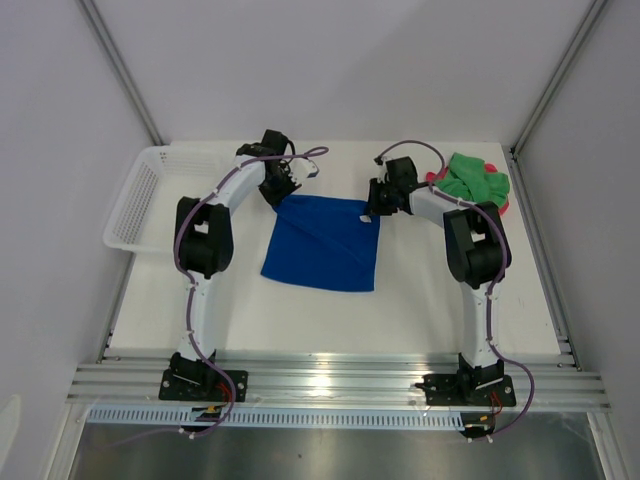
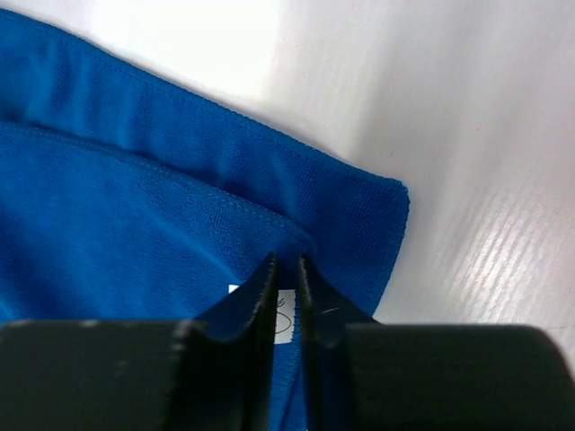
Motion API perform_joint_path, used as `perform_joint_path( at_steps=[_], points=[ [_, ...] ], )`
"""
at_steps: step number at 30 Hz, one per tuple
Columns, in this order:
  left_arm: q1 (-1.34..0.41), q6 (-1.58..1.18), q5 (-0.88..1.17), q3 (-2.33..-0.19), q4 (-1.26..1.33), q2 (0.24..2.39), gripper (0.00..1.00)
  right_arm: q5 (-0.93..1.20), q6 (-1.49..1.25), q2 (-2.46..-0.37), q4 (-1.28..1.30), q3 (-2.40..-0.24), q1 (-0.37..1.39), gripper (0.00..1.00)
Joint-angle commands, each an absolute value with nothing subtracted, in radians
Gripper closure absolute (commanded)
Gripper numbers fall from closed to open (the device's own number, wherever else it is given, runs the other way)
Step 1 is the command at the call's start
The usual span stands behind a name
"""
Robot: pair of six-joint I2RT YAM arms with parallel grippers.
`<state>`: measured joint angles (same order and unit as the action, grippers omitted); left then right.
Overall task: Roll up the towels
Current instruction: Fold the towel
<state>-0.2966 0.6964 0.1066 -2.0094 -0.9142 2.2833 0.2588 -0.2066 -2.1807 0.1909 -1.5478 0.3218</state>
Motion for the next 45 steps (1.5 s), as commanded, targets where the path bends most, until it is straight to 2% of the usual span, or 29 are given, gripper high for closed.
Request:
perform_joint_path(
  at_steps=[1,6,12,20,29,30,31,32,35,45],
  points=[
    [-0.302,0.68,0.092,-2.033,-0.908,2.244,0.99,0.249,-0.207,-2.155,0.195,-1.551,0.339,0.85],
    [-0.302,0.681,0.089,-2.039,-0.91,2.244,0.99,0.227,-0.204,-2.138,0.196,-1.549,0.339,0.95],
    [-0.302,0.681,0.083,-2.028,-0.913,2.24,0.99,0.177,-0.183,-2.099,0.201,-1.537,0.353,1.0],
    [-0.304,0.673,0.078,-2.031,-0.905,2.235,0.99,0.112,-0.186,-2.019,0.153,-1.482,0.362,1.0],
    [-0.304,0.661,0.086,-2.031,-0.907,2.238,0.99,0.161,-0.21,-2.029,0.135,-1.47,0.354,1.0],
    [-0.304,0.661,0.086,-2.029,-0.905,2.238,0.99,0.163,-0.218,-2.04,0.14,-1.473,0.353,0.98],
    [-0.302,0.661,0.086,-2.031,-0.905,2.24,0.99,0.167,-0.224,-2.049,0.146,-1.48,0.348,0.92],
    [-0.302,0.663,0.084,-2.033,-0.905,2.241,0.99,0.172,-0.241,-2.055,0.149,-1.482,0.342,0.81],
    [-0.302,0.661,0.086,-2.031,-0.908,2.241,0.99,0.187,-0.256,-2.072,0.143,-1.48,0.334,0.68],
    [-0.302,0.663,0.084,-2.034,-0.911,2.244,0.99,0.222,-0.265,-2.137,0.153,-1.509,0.331,0.65]
  ],
)
